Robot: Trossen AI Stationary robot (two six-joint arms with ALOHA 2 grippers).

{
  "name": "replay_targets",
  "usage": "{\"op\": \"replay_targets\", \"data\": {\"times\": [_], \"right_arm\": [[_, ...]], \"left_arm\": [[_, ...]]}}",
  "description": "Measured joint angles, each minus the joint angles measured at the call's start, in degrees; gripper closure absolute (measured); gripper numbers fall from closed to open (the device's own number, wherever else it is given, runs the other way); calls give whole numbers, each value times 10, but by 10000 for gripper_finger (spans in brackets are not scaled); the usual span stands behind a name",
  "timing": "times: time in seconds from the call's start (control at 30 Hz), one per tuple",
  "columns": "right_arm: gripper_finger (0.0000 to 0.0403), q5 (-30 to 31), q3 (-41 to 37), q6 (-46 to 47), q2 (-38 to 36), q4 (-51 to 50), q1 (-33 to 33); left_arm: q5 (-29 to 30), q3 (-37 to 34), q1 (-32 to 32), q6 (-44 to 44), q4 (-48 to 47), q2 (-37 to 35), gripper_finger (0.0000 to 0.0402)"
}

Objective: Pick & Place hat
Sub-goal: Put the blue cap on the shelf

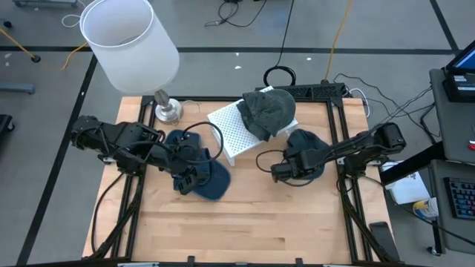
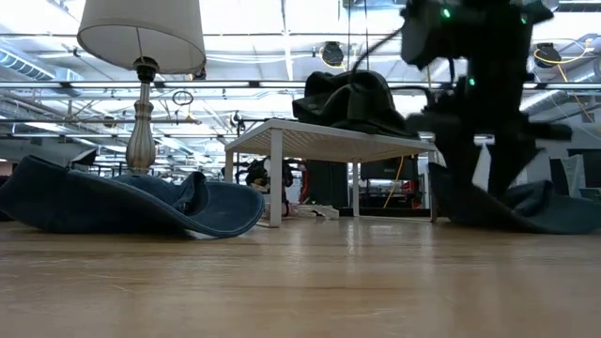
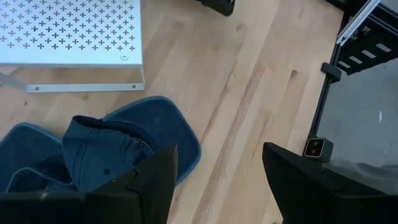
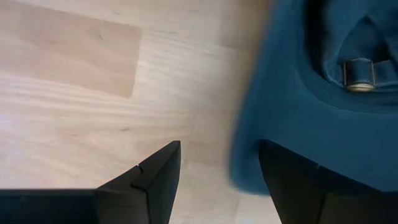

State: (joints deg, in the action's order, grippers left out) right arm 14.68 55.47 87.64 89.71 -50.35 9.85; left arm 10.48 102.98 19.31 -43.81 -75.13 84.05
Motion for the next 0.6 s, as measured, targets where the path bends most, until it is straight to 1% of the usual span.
{"op": "replay_targets", "data": {"times": [0.13, 0.27, 0.33, 0.47, 0.6], "right_arm": [[193, 1, -38, 31, 0, 6, 0], [194, 0, -50, 22, 0, 5, -1], [201, -2, -50, 18, 0, 1, 1], [238, -22, -50, 17, 0, -5, 0], [300, -51, -50, 3, -1, -28, 3]], "left_arm": [[0, 0, 0, -1, 1, 0, 160], [0, 0, 0, 0, 1, 0, 160], [0, 0, -1, 0, 1, 0, 160], [2, 0, -1, -1, 2, 0, 160], [11, 0, -1, -15, 3, 0, 160]]}}
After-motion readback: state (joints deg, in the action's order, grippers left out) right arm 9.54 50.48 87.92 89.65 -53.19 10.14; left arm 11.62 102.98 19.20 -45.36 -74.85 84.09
